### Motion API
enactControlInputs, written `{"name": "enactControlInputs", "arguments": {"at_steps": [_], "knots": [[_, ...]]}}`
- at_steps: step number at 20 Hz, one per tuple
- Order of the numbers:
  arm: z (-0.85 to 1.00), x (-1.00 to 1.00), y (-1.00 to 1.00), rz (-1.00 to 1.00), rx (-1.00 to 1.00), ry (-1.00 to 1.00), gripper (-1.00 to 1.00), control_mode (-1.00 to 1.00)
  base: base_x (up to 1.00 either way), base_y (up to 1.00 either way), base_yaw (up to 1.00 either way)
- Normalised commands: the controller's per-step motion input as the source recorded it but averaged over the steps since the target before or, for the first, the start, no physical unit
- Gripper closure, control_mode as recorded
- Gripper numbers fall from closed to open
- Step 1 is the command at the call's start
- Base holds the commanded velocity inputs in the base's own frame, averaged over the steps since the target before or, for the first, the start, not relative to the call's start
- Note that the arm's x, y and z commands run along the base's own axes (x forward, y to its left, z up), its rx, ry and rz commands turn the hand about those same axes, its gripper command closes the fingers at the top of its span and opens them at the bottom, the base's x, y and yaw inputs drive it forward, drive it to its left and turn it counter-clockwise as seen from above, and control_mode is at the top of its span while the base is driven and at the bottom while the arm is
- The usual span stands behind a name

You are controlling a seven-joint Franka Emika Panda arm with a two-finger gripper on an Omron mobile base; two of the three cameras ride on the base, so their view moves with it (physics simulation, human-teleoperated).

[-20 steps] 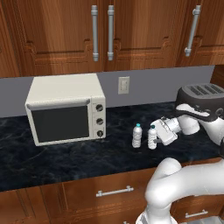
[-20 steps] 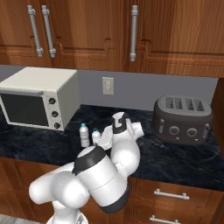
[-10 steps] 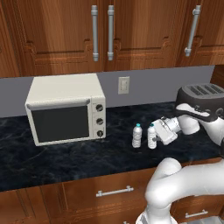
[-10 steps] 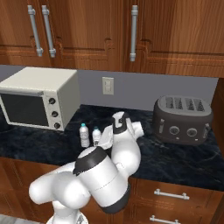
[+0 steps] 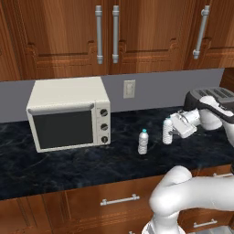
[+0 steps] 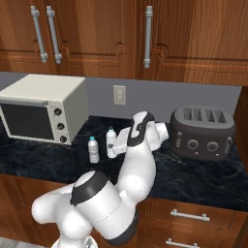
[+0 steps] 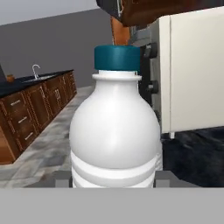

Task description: Take the bottled waters from the counter and place them in the freezer to freeze. Close the freezer door after placing the bottles.

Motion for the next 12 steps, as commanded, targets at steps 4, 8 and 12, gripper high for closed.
{"name": "enactControlInputs", "arguments": {"at_steps": [4,8,12], "knots": [[0.98,-0.83,-0.35,-0.49,0.16,0.03,1.00,-1.00,0.00,0.00,0.00],[0.74,-0.54,-0.27,-0.67,0.14,0.09,1.00,-1.00,0.00,0.00,0.00],[0.77,-0.17,-0.06,-0.76,0.02,0.09,1.00,-1.00,0.00,0.00,0.00]]}}
